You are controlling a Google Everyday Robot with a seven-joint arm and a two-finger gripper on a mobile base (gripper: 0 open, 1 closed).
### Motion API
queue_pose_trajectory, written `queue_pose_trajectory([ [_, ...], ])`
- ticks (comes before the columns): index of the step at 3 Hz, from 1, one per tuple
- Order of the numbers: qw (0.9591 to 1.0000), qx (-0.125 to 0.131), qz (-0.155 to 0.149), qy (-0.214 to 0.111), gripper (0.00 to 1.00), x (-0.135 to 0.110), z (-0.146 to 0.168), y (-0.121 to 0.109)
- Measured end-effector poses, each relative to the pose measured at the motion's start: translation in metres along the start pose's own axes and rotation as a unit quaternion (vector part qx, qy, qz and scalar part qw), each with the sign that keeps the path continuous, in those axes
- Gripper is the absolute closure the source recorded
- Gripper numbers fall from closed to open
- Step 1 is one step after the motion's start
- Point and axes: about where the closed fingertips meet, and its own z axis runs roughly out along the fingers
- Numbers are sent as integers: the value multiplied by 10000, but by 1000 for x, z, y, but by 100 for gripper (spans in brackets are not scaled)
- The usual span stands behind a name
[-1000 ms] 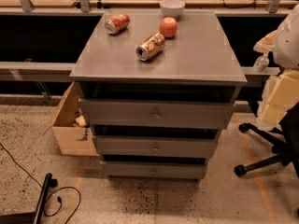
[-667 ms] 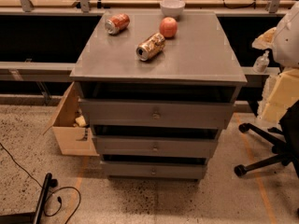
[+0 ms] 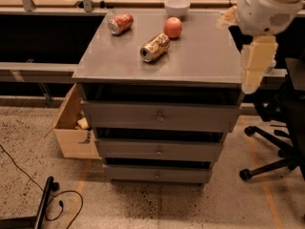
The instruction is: Pick orange can
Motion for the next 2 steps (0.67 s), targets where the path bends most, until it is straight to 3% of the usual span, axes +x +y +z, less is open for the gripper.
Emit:
queue_pose_trajectory([
  [1,9951,21,-948,-292,0,-22,20,-62],
  [2,9898,506,-1270,-398,0,-27,6,-96],
])
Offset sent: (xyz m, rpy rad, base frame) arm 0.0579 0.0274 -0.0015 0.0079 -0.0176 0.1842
